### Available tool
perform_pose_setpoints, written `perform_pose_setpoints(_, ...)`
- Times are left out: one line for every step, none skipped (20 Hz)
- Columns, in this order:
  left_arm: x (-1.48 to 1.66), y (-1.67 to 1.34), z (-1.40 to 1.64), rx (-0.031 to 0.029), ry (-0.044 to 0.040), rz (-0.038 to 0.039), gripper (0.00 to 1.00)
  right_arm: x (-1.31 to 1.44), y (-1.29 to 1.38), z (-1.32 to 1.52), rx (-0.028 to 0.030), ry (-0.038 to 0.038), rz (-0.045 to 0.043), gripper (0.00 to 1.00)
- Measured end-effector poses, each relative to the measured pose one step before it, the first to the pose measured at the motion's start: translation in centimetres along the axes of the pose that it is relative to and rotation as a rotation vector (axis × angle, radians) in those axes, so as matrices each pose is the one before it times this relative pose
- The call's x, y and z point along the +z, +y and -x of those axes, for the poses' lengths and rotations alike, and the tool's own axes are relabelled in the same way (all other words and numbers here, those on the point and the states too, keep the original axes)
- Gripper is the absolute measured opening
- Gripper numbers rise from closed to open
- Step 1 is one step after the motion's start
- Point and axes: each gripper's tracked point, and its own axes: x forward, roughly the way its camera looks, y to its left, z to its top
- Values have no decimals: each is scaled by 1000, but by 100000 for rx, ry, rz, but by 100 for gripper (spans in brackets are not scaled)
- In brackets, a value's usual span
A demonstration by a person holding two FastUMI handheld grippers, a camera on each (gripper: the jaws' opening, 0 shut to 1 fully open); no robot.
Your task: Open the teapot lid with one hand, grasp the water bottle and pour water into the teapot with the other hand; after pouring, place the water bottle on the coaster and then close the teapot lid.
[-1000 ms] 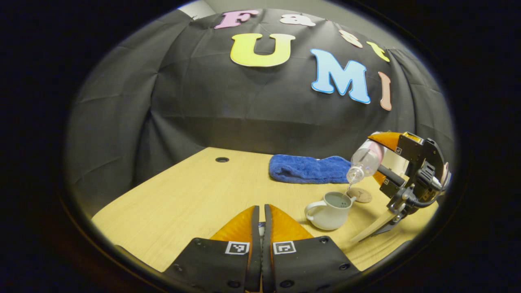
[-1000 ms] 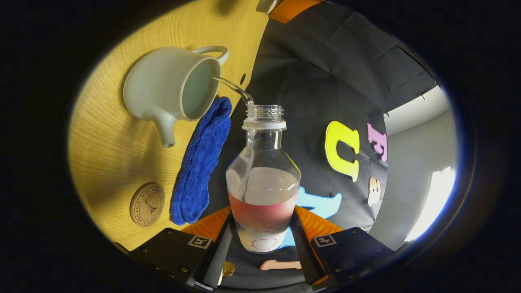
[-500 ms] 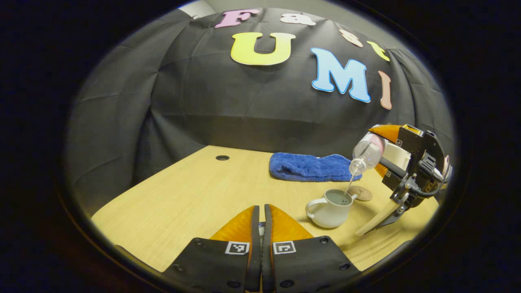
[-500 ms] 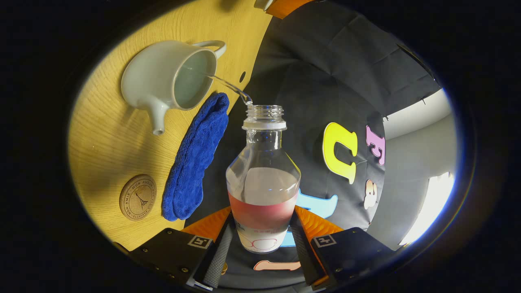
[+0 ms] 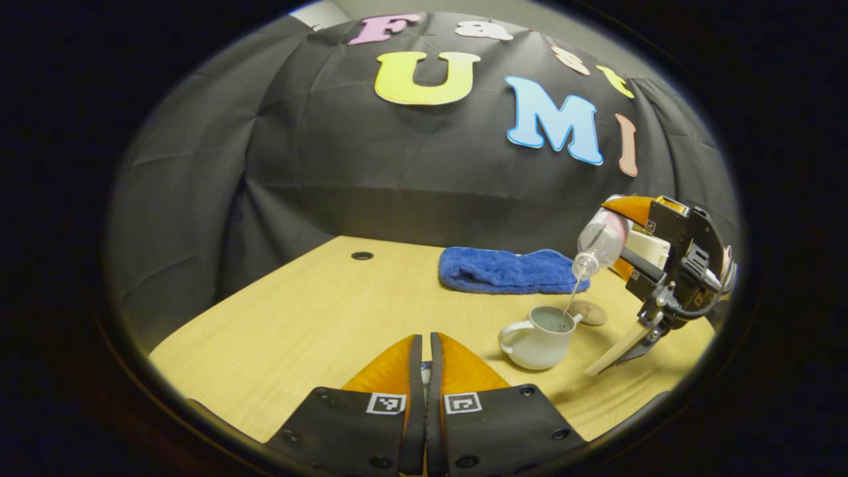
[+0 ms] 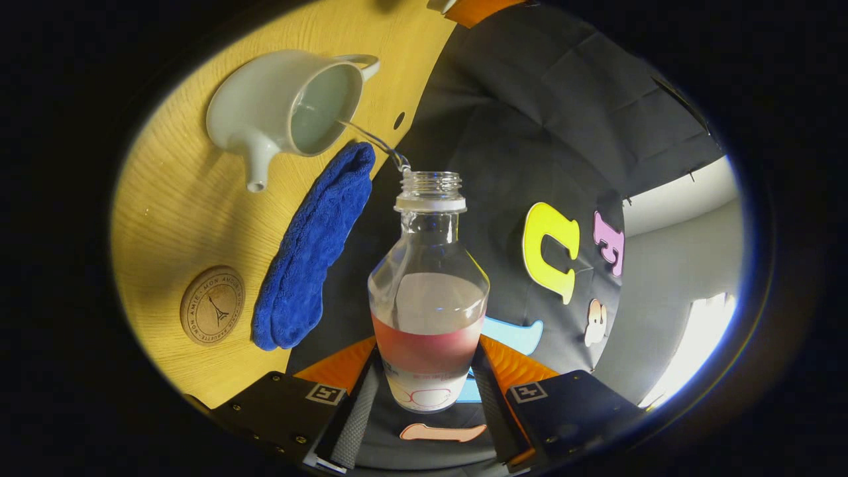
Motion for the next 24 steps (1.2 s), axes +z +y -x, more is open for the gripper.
perform_pose_setpoints(36, 17, 18, -44, 78, -51, 7, -52, -57, -6, -111, -156, 347, 75)
perform_pose_setpoints(-60, 13, -1, 52, 42, 24, 7, 23, -1, 41, -250, -245, 476, 75)
perform_pose_setpoints(71, 11, 19, 40, 49, 9, 7, 55, -24, -14, -366, -278, 624, 75)
perform_pose_setpoints(-88, 12, -5, 93, 84, -13, 7, 156, -105, -150, -480, -225, 872, 75)
perform_pose_setpoints(-26, -2, -49, -7, 161, -5, 7, 88, -82, -90, -518, -282, 1015, 75)
perform_pose_setpoints(-49, 1, -16, 48, 1, -7, 7, -52, -68, -90, -350, -195, 722, 75)
perform_pose_setpoints(47, 23, 5, -13, 41, -4, 6, -58, -14, 52, -185, -212, 505, 75)
perform_pose_setpoints(-18, -2, 20, -11, -3, -12, 7, -30, -139, -86, -225, -276, 656, 75)
perform_pose_setpoints(20, 14, 37, 4, 100, -62, 6, 1, -147, -20, -335, -241, 909, 75)
perform_pose_setpoints(-80, -25, -59, -21, 98, 13, 7, 47, -47, -216, -180, -193, 902, 75)
perform_pose_setpoints(-21, -6, 15, -48, 140, 12, 7, 65, -175, -73, -510, -261, 810, 75)
perform_pose_setpoints(-85, -3, -67, -23, 109, 87, 7, 69, -151, -81, -592, -186, 835, 75)
perform_pose_setpoints(-26, -23, 46, -76, 171, 96, 7, 46, -125, 46, -482, -226, 875, 75)
perform_pose_setpoints(-57, 46, -3, 21, 198, -12, 7, 54, 54, -143, -317, -292, 944, 75)
perform_pose_setpoints(-47, 10, 8, 56, 135, -35, 7, 80, -31, 124, -584, -147, 1075, 75)
perform_pose_setpoints(-115, -1, -61, 74, 81, 21, 7, -5, -158, -128, -557, -229, 1025, 75)
perform_pose_setpoints(-19, -24, 0, -9, 88, 8, 7, 19, -147, -4, -825, -221, 1231, 75)
perform_pose_setpoints(-23, 40, -10, 58, 61, 9, 7, 30, -166, -165, -636, -145, 1080, 75)
perform_pose_setpoints(37, 29, 72, 47, -7, 98, 7, 51, -1, 171, -392, -253, 510, 75)
perform_pose_setpoints(-140, -17, -40, 22, 114, 78, 7, 109, 55, 67, -261, -163, 375, 75)
perform_pose_setpoints(-73, -31, -5, -60, 196, -55, 7, 113, -44, 212, -365, -293, 642, 75)
perform_pose_setpoints(-144, 7, -48, 15, 210, -78, 7, 93, -97, 113, -404, -238, 596, 75)
perform_pose_setpoints(-21, -28, 4, -112, 93, -80, 7, 101, -101, 48, -474, -285, 559, 75)
perform_pose_setpoints(-41, -3, 20, -28, 80, -71, 7, 42, -79, -225, -313, -440, 555, 75)
